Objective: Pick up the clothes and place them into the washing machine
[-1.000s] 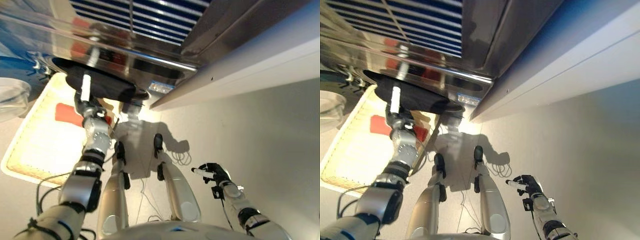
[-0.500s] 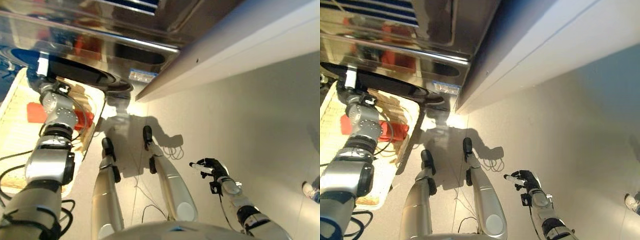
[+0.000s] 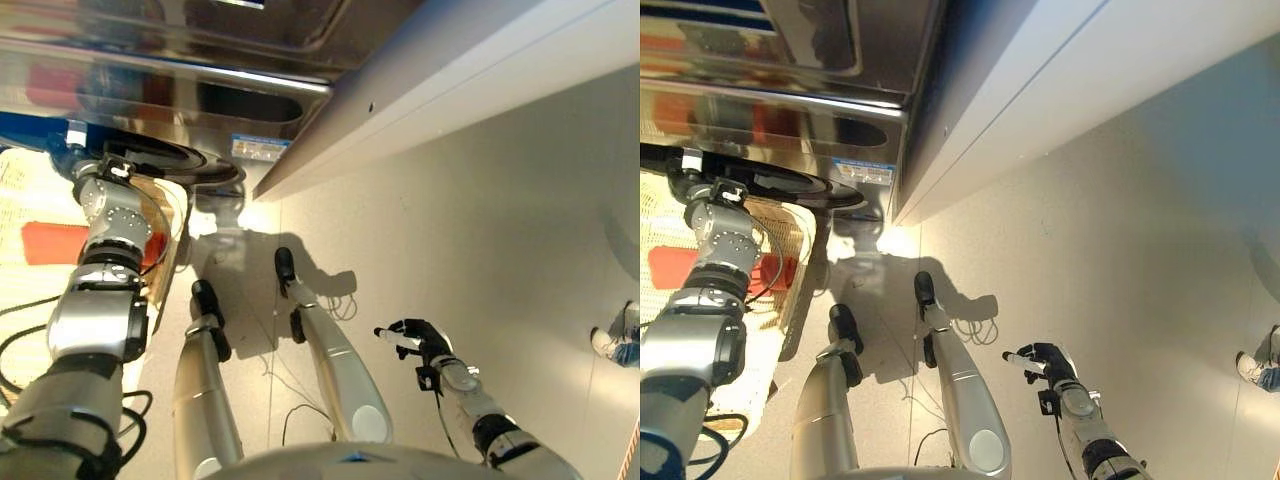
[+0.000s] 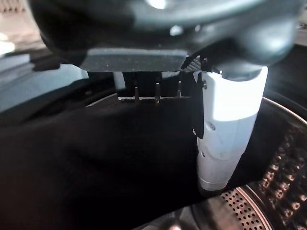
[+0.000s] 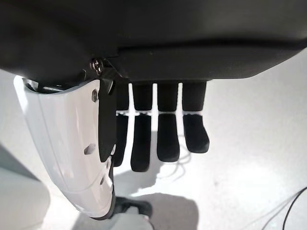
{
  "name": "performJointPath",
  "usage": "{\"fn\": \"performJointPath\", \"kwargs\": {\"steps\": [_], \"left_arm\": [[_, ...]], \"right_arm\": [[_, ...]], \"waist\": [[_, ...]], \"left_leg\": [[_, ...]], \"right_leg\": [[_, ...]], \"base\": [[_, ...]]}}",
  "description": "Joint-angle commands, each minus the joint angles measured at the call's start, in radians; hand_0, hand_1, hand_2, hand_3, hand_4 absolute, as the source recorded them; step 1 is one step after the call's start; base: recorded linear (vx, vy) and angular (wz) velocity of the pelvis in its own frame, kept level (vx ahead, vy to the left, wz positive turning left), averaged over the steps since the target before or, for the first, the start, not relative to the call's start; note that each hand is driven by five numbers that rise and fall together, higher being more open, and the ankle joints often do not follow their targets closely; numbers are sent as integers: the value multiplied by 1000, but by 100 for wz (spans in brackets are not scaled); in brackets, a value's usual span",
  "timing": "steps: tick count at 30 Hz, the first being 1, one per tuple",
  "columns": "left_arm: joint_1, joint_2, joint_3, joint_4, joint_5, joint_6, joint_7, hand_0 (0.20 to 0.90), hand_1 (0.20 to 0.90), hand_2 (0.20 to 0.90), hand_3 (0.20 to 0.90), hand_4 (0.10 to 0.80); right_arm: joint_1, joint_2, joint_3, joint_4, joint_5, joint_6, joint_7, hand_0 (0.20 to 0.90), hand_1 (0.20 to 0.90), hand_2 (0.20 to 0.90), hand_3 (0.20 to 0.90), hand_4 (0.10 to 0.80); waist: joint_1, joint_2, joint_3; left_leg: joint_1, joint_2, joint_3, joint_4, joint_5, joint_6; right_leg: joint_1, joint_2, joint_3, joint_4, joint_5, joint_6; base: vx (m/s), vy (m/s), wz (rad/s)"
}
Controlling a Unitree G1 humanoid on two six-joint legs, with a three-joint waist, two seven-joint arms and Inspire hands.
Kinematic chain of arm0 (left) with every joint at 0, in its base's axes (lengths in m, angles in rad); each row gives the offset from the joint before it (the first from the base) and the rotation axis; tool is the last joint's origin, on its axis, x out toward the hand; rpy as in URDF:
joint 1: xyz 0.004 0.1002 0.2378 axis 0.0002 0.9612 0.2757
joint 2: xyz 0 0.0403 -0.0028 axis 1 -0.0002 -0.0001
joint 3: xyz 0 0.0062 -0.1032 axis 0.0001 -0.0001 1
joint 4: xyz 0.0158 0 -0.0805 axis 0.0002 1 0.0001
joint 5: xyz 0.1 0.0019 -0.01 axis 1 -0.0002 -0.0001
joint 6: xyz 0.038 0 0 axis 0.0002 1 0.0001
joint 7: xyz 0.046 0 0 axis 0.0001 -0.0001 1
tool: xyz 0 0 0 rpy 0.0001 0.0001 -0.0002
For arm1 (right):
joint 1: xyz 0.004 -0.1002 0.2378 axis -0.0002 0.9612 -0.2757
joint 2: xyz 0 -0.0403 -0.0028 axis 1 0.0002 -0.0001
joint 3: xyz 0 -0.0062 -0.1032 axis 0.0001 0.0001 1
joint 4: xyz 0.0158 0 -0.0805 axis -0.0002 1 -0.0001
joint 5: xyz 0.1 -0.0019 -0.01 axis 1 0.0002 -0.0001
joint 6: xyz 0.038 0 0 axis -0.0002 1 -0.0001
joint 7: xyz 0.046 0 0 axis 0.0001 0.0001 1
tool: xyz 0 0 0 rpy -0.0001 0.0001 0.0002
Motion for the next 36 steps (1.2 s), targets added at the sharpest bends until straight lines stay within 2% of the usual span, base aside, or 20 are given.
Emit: {"fn": "performJointPath", "kwargs": {"steps": [1, 2, 9, 10, 11, 12, 26, 34, 36], "left_arm": [[-87, 35, 32, -63, 4, -140, -38, 227, 227, 227, 227, 320], [-86, 35, 33, -64, 4, -140, -37, 200, 200, 200, 200, 300], [-96, 64, 58, -78, 21, -179, -5, 200, 200, 200, 200, 300], [-99, 71, 61, -79, 23, -183, 0, 216, 216, 216, 216, 312], [-99, 71, 61, -79, 23, -183, 0, 337, 337, 337, 337, 398], [-101, 80, 62, -79, 21, -181, 0, 900, 900, 900, 900, 800], [-30, 42, 55, -61, 1, -135, -70, 900, 900, 900, 900, 800], [77, 31, 31, 35, 98, -43, -85, 900, 900, 900, 900, 800], [106, 31, 0, 70, 173, -1, -86, 900, 900, 900, 900, 800]], "right_arm": [[72, -92, -12, 12, 15, -11, -13, 900, 900, 900, 900, 800], [72, -93, -11, 12, 15, -11, -13, 900, 900, 900, 900, 800], [86, -103, -12, 6, 10, -11, -5, 900, 900, 900, 900, 800], [88, -104, -11, 6, 9, -11, -5, 900, 900, 900, 900, 800], [88, -104, -11, 6, 9, -11, -5, 900, 900, 900, 900, 800], [88, -107, -9, 9, 8, -10, -2, 900, 900, 900, 900, 800], [86, -108, -18, 15, 0, -8, 10, 900, 900, 900, 900, 800], [94, -113, -32, 2, -7, -6, 18, 900, 900, 900, 900, 800], [93, -122, -38, 3, -6, -6, 21, 900, 900, 900, 900, 800]], "waist": [[5, 9, -74], [5, 9, -75], [1, 2, -98], [1, 0, -101], [1, 0, -100], [2, 0, -104], [18, 10, -97], [38, 18, -86], [45, 23, -81]], "left_leg": [[9, -19, -67, 2, -54, -40], [10, -18, -66, 2, -54, -39], [32, -11, -63, -26, -50, -44], [36, -9, -61, -30, -49, -46], [37, -9, -61, -31, -49, -46], [45, -7, -58, -38, -47, -47], [92, -19, -62, -119, -5, -60], [117, -33, -71, -159, 23, -68], [130, -38, -73, -185, 42, -73]], "right_leg": [[50, 13, -54, 52, -96, 19], [50, 14, -54, 51, -95, 19], [74, 21, -47, 13, -79, 19], [80, 23, -46, 6, -77, 19], [81, 23, -45, 6, -76, 19], [87, 25, -46, -2, -75, 19], [150, 17, -44, -86, -40, 21], [181, 4, -53, -116, -21, 22], [195, -2, -57, -129, -14, 23]], "base": [[0, 0, 0], [0, 0, 0], [0, 0, 0], [0, 0, 0], [0, 0, 0], [16, -17, -4], [6, -7, -2], [-1, -2, -2], [0, -19, 5]]}}
